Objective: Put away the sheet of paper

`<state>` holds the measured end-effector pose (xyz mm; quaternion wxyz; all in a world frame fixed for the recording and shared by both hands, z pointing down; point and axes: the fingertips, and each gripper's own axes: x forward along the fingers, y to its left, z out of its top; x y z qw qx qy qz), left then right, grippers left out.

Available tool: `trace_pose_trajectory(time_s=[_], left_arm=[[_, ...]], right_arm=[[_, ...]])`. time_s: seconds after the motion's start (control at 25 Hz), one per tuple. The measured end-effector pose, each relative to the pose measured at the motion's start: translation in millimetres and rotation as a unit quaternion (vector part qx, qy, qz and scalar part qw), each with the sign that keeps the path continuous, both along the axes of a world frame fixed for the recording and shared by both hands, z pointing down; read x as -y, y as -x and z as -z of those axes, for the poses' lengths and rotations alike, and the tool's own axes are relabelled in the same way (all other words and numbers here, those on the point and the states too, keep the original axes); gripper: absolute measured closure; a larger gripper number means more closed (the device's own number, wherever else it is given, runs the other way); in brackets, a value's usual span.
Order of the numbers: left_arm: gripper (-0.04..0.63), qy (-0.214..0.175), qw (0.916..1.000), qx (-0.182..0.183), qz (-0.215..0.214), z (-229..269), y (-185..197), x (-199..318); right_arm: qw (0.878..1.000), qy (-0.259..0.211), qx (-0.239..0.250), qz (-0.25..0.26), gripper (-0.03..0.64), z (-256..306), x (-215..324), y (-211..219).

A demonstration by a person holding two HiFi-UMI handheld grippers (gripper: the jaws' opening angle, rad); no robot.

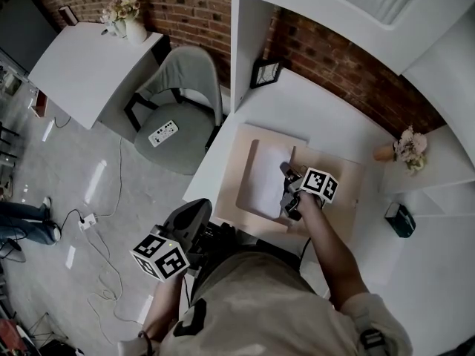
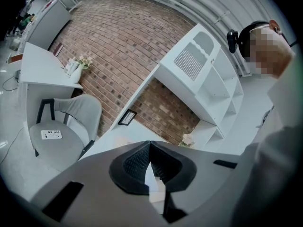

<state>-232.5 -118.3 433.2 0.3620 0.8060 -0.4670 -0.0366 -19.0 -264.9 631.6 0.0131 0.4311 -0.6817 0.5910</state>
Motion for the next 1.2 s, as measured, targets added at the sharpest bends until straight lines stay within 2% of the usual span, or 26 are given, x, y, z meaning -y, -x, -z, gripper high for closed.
trace_pose_trajectory(time_s=[0.12, 0.4, 0.84, 1.2], left_arm=[[0.578, 0.001, 1.0000, -0.002, -0.001, -2.0, -0.9, -0.2], [0.578, 0.006, 1.0000, -0.005, 0.004, -5.7, -2.2, 1.0], [0.578, 0.015, 0.9997, -0.008, 0.020, -6.1, -2.9, 4.7], [0.578, 0.006, 0.9998, -0.006, 0.020, -2.8, 1.4, 11.1]], right_arm=[[1.000, 0.008, -0.020, 0.010, 0.589, -5.9, 0.8, -1.9], [0.999, 0.021, -0.034, 0.019, 0.591, -13.7, 2.1, -3.5], [0.999, 0.030, -0.021, 0.026, 0.589, -12.9, 3.4, 3.0], [0.999, 0.037, -0.012, 0.016, 0.589, -11.4, 4.8, 1.7]])
